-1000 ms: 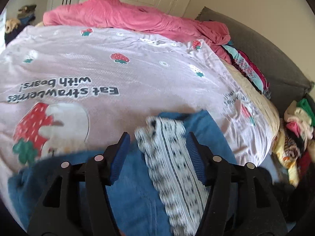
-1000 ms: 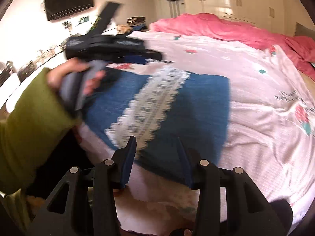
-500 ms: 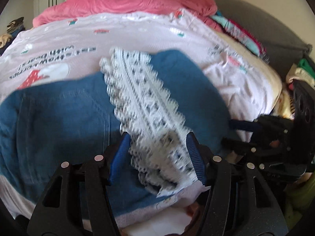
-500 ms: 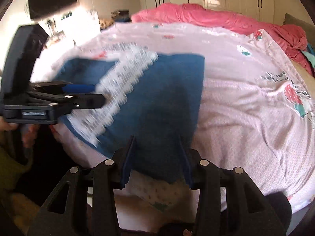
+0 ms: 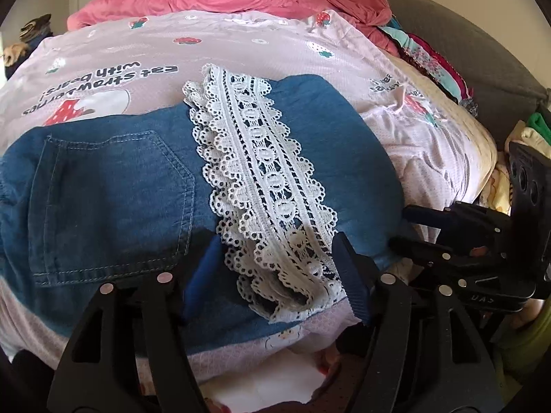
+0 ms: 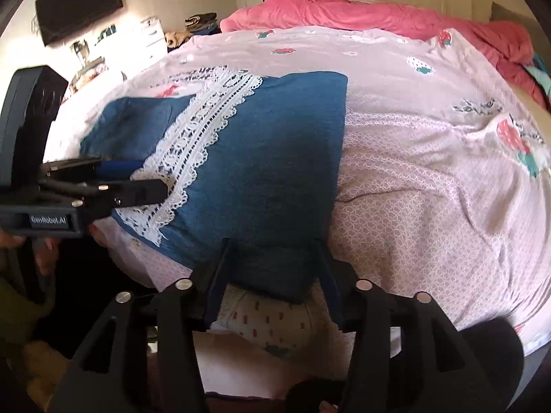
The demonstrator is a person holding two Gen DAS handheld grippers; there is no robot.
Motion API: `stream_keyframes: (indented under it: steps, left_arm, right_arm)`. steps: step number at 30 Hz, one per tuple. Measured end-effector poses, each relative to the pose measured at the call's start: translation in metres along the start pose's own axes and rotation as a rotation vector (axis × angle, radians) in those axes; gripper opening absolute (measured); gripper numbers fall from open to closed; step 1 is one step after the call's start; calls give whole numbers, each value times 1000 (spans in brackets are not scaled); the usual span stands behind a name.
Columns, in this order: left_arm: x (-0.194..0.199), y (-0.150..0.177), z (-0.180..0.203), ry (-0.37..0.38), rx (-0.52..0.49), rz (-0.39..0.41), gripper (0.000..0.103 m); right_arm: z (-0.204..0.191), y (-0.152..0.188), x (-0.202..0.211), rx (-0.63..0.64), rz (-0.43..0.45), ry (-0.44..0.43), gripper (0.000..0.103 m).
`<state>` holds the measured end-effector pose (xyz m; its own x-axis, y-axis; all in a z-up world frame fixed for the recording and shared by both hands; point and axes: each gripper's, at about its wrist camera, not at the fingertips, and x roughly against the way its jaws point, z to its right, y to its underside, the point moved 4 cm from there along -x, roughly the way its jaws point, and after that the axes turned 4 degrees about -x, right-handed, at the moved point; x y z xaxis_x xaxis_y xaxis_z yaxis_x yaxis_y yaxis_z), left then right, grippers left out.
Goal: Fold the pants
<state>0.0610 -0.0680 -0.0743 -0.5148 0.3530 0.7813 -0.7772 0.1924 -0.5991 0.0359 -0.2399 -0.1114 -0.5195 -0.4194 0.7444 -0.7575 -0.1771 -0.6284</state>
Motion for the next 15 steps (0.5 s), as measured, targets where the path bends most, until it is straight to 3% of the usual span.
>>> stream_keyframes:
  steps: [9, 12, 15]
  left_arm:
    - [24, -2, -1, -5, 10, 47, 65]
    - [31, -2, -3, -7, 14, 60, 66]
    - [40, -2, -8, -15, 20, 76, 70]
  right_arm:
    - [-1, -8, 20, -33, 43, -23, 60]
    - [1, -13, 30, -52, 73, -19, 79]
    - [1, -18, 36, -63, 92, -14, 80]
